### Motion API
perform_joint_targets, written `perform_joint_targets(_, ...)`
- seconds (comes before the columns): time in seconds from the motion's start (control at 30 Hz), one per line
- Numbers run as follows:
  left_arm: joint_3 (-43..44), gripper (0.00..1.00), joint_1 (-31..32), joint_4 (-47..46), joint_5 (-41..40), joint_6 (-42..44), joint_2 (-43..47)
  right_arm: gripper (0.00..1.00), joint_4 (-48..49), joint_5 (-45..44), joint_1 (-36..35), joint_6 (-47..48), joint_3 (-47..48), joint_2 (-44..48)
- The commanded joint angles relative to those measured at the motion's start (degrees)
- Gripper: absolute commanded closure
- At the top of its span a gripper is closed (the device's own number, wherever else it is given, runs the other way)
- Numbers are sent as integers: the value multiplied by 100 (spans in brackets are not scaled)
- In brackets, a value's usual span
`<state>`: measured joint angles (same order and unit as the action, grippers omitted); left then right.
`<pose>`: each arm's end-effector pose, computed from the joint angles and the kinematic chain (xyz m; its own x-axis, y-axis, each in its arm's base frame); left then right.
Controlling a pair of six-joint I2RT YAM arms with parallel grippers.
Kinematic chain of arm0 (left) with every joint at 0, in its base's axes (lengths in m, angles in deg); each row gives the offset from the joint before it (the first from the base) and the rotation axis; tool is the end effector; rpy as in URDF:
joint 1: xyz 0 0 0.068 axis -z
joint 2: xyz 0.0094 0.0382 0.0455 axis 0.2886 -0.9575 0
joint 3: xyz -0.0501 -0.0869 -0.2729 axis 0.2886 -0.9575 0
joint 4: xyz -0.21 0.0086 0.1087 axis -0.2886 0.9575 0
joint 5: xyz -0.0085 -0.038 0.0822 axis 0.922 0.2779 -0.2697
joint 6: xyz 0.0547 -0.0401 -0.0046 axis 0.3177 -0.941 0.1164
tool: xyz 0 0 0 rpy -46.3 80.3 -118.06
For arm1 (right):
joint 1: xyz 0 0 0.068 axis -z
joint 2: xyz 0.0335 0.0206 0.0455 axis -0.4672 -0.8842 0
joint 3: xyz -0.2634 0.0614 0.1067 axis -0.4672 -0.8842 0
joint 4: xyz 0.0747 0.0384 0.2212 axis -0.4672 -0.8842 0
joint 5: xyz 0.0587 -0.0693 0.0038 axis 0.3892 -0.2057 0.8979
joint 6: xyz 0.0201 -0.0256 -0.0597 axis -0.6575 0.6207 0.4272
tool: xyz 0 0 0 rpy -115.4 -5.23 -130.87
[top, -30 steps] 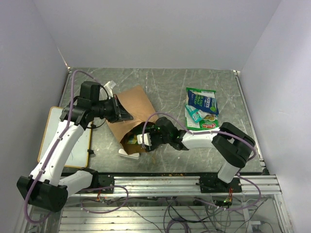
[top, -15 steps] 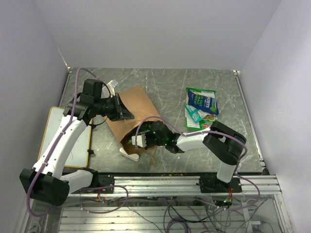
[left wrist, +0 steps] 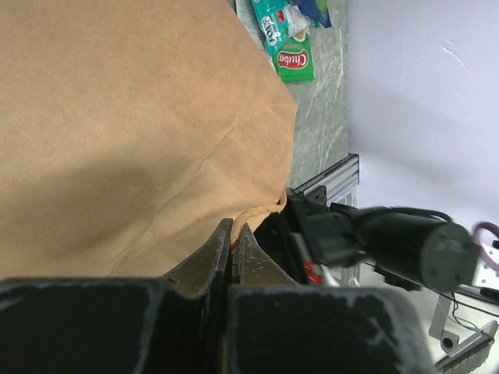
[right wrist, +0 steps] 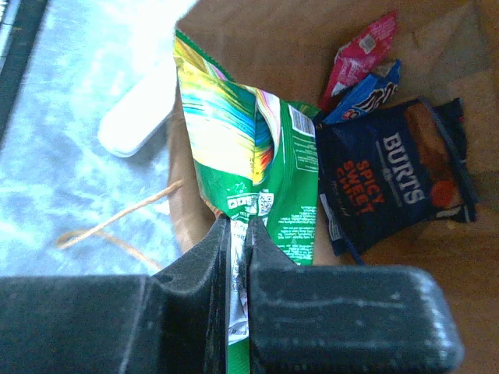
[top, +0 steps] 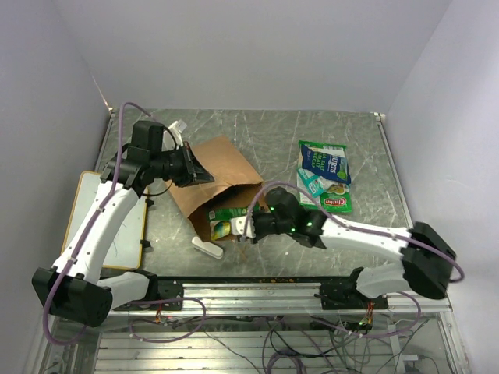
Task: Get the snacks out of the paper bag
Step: Take out the snack from the paper bag, then place the snack at the center of the board.
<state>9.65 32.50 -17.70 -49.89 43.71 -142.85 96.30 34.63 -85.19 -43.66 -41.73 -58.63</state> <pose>0.2025 -0.0880 0.3668 -0.8822 -0.2819 -0.3772 0.1079 0.6588 -0.7445 0.1414 0.2563 0.2424 0.4872 -0.4740 -0.7335 -0.8621 -0.1266 -0.4907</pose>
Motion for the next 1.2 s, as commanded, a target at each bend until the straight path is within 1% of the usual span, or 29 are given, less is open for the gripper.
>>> perform_joint_targets(0.0, 135, 93, -46, -262, -164, -48, -26, 100, -1162, 561, -7, 277, -62, 1139)
perform_joint_targets(0.1, 107, 93, -44, -282, -173, -24, -43, 100, -2034, 550, -7, 543, 76, 1822)
perform_joint_targets(0.27, 132, 93, -44, -283, -171, 31, -121, 100, -3356, 153, -2, 718, 601, 2629)
perform_joint_targets(0.4, 230, 93, -43, -236, -217, 58, -169, 100, -3925, -752, -4, 698, 1011, 3130)
perform_joint_targets(0.6, 310, 93, -44, -98, -389, 84, -189, 100, -4412, -1956, 29, 753, 1337, 3521)
perform_joint_targets(0.73, 470, 93, -46, 66, -533, 121, -233, 100, -4341, -2665, 188, 886, 1043, 3649)
perform_joint_targets(0.8, 545, 93, -47, 142, -605, 179, -267, 100, -4120, -2846, 443, 950, 875, 3673)
perform_joint_targets(0.83, 591, 93, -51, 199, -627, 224, -292, 100, -3977, -2804, 680, 999, 804, 3670)
perform_joint_targets(0.9, 651, 93, -52, 265, -656, 293, -350, 100, -3789, -2258, 1394, 1162, 678, 3601)
perform_joint_targets(0.93, 675, 93, -52, 295, -657, 326, -380, 100, -3753, -1947, 1935, 1227, 655, 3480)
perform_joint_targets(1.03, 787, 93, -69, 358, -604, 449, -455, 100, -3551, -1145, 2981, 1590, 460, 3141)
perform_joint_targets(1.1, 886, 93, -76, 421, -584, 547, -518, 100, -3238, -674, 3523, 1907, 314, 2900)
perform_joint_targets(1.17, 927, 93, -79, 421, -466, 575, -569, 100, -3190, -187, 3954, 2227, 326, 2523)
